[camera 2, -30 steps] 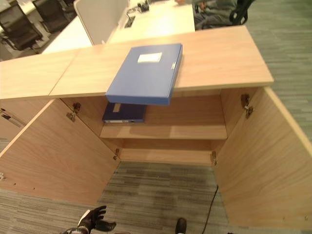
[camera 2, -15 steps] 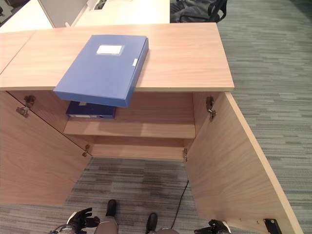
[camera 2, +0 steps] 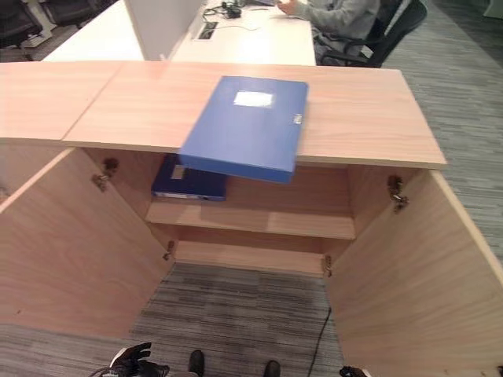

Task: Put the empty folder in the office cabinet

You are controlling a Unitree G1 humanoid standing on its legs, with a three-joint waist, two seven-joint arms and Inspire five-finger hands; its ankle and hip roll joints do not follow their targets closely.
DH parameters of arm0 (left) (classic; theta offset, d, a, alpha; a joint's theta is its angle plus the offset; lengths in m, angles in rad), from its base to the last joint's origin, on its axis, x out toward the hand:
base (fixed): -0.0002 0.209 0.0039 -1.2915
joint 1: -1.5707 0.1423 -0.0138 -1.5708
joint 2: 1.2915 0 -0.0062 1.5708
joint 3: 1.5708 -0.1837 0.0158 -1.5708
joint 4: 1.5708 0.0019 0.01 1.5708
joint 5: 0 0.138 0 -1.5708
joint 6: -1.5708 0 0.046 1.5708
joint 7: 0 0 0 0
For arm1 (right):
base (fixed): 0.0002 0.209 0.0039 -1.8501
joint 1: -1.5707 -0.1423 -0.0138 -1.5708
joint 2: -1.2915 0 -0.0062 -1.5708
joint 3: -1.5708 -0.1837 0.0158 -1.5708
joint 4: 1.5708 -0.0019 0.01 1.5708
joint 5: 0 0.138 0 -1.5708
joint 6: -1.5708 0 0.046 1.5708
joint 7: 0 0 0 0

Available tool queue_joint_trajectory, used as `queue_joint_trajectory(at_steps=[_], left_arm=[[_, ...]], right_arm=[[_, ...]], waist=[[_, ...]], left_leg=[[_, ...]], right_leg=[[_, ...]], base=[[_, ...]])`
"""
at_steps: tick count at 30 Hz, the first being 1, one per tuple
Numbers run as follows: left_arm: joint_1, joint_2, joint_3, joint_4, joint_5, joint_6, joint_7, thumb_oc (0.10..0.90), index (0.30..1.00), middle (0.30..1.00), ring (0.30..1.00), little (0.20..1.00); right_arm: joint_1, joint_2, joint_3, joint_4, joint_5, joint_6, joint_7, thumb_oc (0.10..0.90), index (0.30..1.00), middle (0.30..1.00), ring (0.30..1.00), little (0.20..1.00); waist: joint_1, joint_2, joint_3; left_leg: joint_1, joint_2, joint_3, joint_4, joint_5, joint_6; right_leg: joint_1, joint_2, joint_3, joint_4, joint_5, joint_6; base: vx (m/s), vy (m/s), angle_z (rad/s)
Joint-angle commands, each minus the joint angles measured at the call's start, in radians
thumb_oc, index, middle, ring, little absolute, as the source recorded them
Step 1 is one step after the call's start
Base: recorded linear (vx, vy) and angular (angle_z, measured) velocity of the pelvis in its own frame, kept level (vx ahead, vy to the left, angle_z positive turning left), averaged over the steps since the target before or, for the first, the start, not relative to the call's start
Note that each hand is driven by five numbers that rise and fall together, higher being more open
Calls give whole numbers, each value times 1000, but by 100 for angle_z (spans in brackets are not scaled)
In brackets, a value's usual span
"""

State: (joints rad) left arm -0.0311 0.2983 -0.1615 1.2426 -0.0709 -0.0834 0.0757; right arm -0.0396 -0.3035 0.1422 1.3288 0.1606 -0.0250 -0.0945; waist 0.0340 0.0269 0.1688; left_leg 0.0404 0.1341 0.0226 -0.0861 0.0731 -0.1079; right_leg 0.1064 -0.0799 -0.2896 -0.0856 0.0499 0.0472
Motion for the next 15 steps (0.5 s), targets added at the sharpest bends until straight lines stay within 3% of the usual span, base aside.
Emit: queue_joint_trajectory(at_steps=[1, 15], left_arm=[[-17, 30, -4, 12, 14, -8, 15, 800, 900, 900, 900, 900], [-25, 32, -3, 7, 13, -16, 26, 800, 900, 900, 900, 900]], right_arm=[[15, -26, -5, -22, -4, 0, -6, 800, 900, 900, 900, 900], [15, 10, 8, -36, -21, 12, -2, 800, 900, 900, 900, 900]], waist=[[26, -26, -18], [32, -59, -26]], left_leg=[[27, 49, 0, 4, -40, -43], [52, -18, 28, -1, -95, 7]], right_leg=[[29, -144, 58, 35, -67, 142], [-22, -229, 83, 138, -35, 198]], base=[[25, 113, -17], [5, 98, -5]])
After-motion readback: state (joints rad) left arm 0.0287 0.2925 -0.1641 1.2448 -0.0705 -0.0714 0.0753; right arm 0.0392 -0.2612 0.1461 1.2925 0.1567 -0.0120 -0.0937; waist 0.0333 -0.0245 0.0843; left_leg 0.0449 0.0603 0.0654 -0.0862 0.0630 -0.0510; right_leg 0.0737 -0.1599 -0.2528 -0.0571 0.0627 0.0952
